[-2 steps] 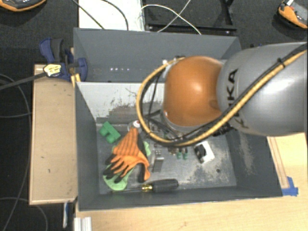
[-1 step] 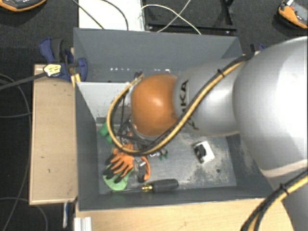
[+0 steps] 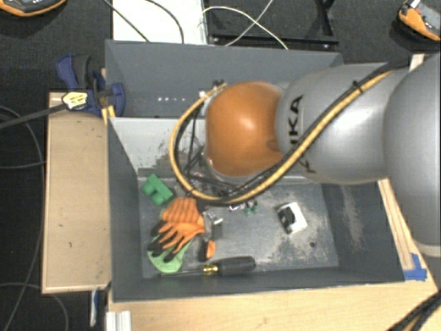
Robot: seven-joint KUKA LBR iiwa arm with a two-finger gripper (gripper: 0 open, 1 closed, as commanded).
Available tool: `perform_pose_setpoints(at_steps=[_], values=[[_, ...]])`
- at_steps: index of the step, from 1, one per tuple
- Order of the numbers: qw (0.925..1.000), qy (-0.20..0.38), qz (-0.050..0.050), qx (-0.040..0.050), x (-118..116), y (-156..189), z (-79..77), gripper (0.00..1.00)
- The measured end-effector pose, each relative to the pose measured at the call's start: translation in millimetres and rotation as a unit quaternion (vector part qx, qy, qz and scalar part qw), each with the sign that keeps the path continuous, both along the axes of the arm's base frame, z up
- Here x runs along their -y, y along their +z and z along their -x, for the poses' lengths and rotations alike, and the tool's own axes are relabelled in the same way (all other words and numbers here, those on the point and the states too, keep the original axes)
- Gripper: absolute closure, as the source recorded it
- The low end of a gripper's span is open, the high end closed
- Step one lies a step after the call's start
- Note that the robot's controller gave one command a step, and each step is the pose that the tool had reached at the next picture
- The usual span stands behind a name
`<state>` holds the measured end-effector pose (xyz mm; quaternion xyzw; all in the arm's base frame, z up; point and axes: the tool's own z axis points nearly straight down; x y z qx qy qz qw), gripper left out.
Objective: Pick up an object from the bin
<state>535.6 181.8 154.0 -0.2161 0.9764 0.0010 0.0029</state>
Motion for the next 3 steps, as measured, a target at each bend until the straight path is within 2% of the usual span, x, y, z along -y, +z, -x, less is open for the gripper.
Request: perform_pose_setpoints(at_steps=[1,2,3], values=[[0.9857,0.168,0.001,-0.0031,-4,-54,6.7,0.00],[0.9815,0.191,0.001,-0.0003,-11,-83,-2.5,0.00],[0.9545,0.298,-0.001,0.0006,-30,-82,-11.8,1.00]])
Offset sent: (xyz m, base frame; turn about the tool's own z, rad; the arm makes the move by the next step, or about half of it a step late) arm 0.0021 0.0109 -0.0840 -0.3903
